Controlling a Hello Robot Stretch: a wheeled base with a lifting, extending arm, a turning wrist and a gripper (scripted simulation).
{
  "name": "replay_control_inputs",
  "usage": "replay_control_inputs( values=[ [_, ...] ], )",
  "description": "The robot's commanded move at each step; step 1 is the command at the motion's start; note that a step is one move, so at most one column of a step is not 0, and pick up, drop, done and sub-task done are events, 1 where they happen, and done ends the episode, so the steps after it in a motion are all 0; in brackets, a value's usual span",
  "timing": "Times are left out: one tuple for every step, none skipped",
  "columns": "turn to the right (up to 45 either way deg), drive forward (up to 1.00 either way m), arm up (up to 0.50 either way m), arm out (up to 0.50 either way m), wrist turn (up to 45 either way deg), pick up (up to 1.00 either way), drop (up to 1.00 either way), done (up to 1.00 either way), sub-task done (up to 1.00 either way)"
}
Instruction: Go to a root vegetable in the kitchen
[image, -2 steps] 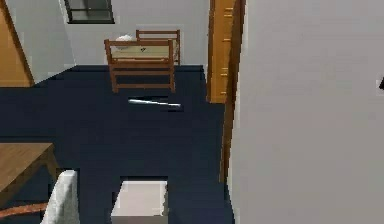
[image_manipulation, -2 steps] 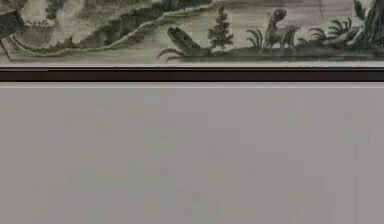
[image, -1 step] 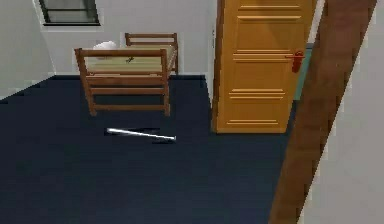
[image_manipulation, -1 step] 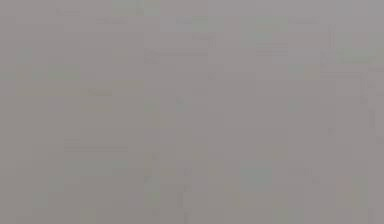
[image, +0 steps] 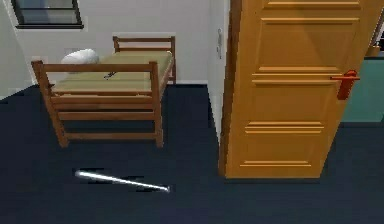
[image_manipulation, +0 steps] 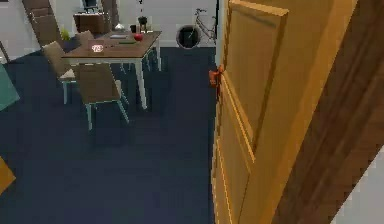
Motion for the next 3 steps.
replay_control_inputs(
  values=[
    [42.0, 0.0, 0.0, 0.0, 0.0, 0.0, 0.0, 0.0, 0.0],
    [0.0, 1.0, 0.0, 0.0, 0.0, 0.0, 0.0, 0.0, 0.0],
    [3.0, 0.0, 0.0, 0.0, 0.0, 0.0, 0.0, 0.0, 0.0]
  ],
)
